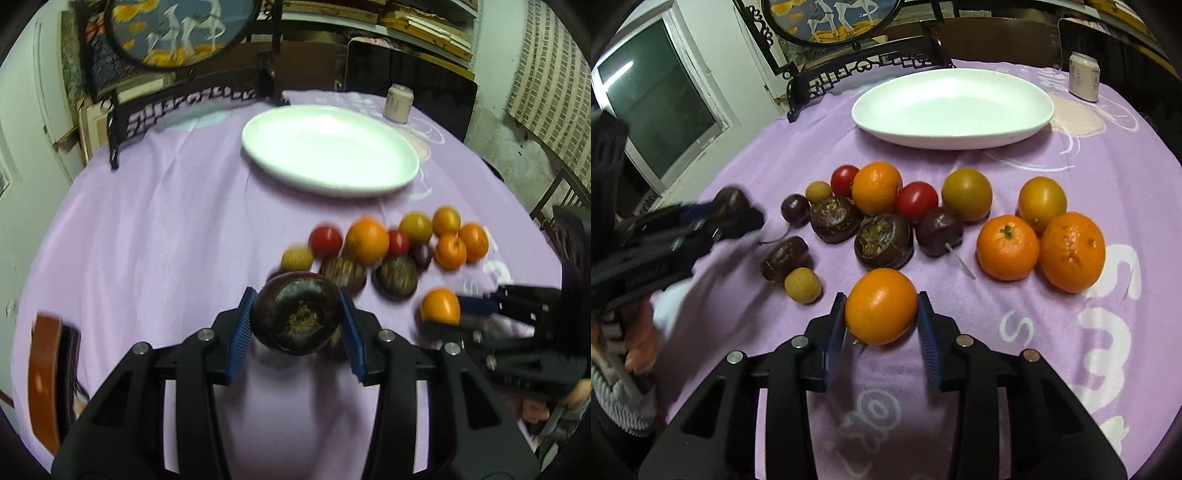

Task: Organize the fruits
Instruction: 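Carry both fruits onto the white plate and open both tools, then grasp a dark red cherry with the left tool while the right tool grasps an orange, then lower the cherry and orange onto the white plate and release both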

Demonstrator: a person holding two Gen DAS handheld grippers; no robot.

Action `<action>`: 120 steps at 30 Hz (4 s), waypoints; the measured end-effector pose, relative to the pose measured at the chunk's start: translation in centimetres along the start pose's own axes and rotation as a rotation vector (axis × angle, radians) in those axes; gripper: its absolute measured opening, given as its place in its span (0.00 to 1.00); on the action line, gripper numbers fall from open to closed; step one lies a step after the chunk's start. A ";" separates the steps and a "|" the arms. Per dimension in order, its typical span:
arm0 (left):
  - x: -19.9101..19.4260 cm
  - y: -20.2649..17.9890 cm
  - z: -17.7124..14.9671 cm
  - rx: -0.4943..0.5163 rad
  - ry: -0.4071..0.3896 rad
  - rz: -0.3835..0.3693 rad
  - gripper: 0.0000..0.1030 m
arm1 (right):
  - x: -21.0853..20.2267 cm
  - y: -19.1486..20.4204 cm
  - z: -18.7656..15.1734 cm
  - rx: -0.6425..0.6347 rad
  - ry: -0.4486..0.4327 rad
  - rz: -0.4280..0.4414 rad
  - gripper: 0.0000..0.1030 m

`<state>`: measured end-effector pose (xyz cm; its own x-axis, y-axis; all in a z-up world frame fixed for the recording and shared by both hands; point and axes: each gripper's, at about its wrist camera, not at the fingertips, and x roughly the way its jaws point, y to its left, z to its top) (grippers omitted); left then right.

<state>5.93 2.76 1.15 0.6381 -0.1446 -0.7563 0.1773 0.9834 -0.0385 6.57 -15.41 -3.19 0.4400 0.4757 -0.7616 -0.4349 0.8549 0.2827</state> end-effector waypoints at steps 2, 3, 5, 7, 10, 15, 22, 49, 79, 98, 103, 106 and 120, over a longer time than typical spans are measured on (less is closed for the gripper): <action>0.4 -0.6 2.5 0.021 -0.023 0.001 0.44 | -1.3 -0.6 1.3 0.005 -0.040 -0.002 0.37; 0.8 -1.0 3.6 0.029 -0.031 -0.004 0.44 | -2.1 -1.3 2.5 0.020 -0.072 -0.009 0.37; 1.5 -1.5 5.7 0.032 -0.048 -0.013 0.44 | -3.0 -2.4 4.6 0.043 -0.121 -0.031 0.37; 2.9 -1.7 8.1 0.022 -0.062 -0.021 0.44 | -3.3 -4.0 7.5 0.085 -0.171 -0.054 0.37; 5.7 -1.8 10.7 0.001 -0.060 -0.042 0.44 | -1.9 -5.8 10.6 0.115 -0.187 -0.079 0.37; 10.5 -0.4 12.6 -0.075 0.004 -0.047 0.44 | 2.2 -8.0 13.5 0.152 -0.155 -0.094 0.37; 11.2 0.8 12.1 -0.108 0.002 -0.061 0.60 | 2.5 -9.1 13.4 0.173 -0.191 -0.074 0.44; 2.9 4.4 0.0 -0.072 -0.021 0.021 0.72 | -4.9 -10.4 5.1 0.277 -0.297 -0.094 0.62; 5.1 1.9 -0.8 0.009 0.027 0.021 0.69 | -2.8 -9.3 0.4 0.246 -0.161 -0.169 0.62; 4.4 2.4 -0.2 -0.025 -0.011 0.019 0.30 | -3.1 -9.6 0.4 0.259 -0.190 -0.117 0.43; 3.9 1.8 2.7 -0.024 -0.048 0.027 0.30 | -4.6 -9.6 1.5 0.263 -0.260 -0.118 0.44; 4.5 0.7 5.3 -0.005 -0.065 0.026 0.30 | -4.8 -9.4 3.8 0.251 -0.276 -0.115 0.44; 12.0 -0.3 11.4 -0.047 -0.012 0.012 0.31 | 2.6 -8.5 12.8 0.158 -0.186 -0.126 0.44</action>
<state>22.03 -0.52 -0.46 0.6485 -0.1341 -0.7493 0.1344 0.9891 -0.0608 21.52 -18.77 -0.10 0.6262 0.3810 -0.6802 -0.2458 0.9244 0.2915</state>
